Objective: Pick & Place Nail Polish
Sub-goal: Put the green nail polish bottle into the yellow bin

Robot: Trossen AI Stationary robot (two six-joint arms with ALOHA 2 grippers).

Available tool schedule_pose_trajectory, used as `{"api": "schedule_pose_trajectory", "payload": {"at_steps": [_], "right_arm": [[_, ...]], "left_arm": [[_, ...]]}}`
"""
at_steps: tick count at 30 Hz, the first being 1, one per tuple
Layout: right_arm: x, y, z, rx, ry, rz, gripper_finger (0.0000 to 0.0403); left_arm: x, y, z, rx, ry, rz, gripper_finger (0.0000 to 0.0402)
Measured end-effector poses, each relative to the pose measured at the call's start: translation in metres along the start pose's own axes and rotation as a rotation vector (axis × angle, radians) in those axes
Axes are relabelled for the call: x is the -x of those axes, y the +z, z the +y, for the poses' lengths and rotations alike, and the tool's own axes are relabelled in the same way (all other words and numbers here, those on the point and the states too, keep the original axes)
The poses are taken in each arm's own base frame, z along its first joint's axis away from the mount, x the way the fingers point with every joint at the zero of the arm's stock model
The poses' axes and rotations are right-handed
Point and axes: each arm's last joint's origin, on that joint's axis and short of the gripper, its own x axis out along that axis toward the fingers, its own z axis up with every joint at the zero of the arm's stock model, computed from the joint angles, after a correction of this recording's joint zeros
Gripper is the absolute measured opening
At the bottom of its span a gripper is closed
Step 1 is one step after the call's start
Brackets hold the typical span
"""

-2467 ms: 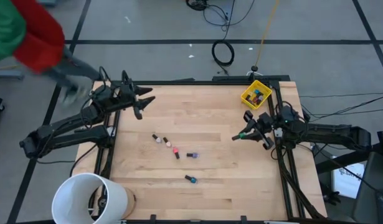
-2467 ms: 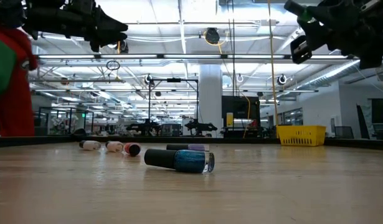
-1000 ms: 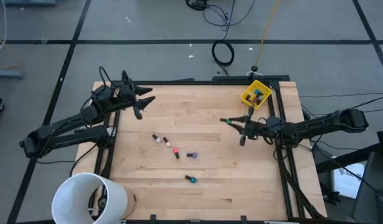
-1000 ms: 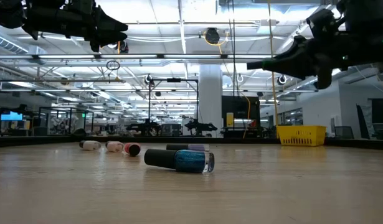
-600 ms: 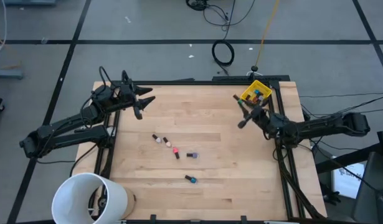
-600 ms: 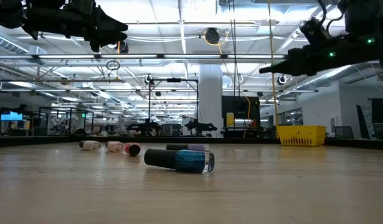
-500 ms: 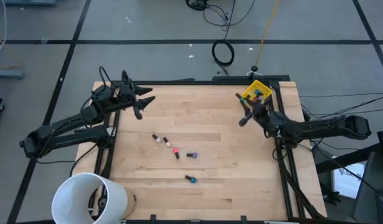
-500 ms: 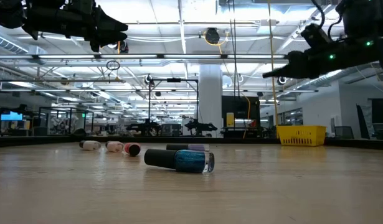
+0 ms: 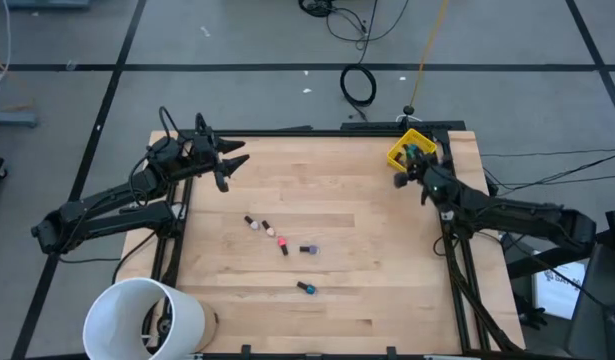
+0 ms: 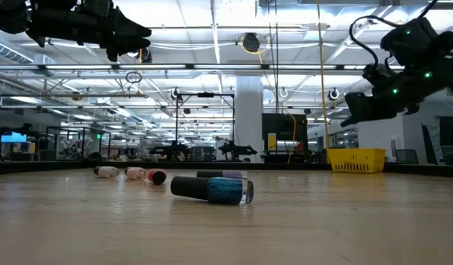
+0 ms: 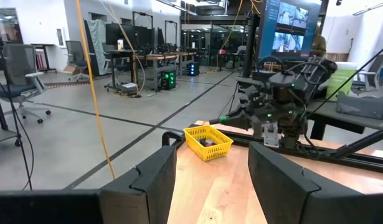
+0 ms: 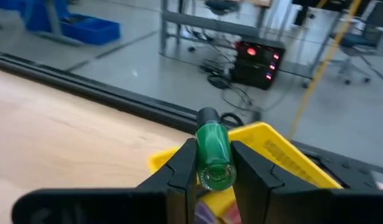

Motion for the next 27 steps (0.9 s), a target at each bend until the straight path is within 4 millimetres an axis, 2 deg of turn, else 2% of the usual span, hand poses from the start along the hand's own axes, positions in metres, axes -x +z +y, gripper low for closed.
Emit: {"api": "schedule_pose_trajectory", "payload": {"at_steps": [7, 13, 17, 21, 27], "right_arm": [[-0.008, -0.009, -0.015, 0.018, -0.115, 0.059, 0.0064], [-0.015, -0.025, -0.028, -0.041, -0.069, 0.055, 0.0064], [-0.018, -0.020, -0.031, -0.087, -0.033, 0.014, 0.0066], [-0.019, -0.020, -0.033, -0.086, -0.037, 0.021, 0.0089], [-0.019, -0.020, -0.033, -0.085, -0.039, 0.021, 0.0081]], "left_arm": [[0.000, 0.000, 0.000, 0.000, 0.000, 0.000, 0.0198], [0.000, 0.000, 0.000, 0.000, 0.000, 0.000, 0.0198], [0.000, 0.000, 0.000, 0.000, 0.000, 0.000, 0.0198], [0.000, 0.000, 0.000, 0.000, 0.000, 0.000, 0.0198], [0.000, 0.000, 0.000, 0.000, 0.000, 0.000, 0.0198]]}}
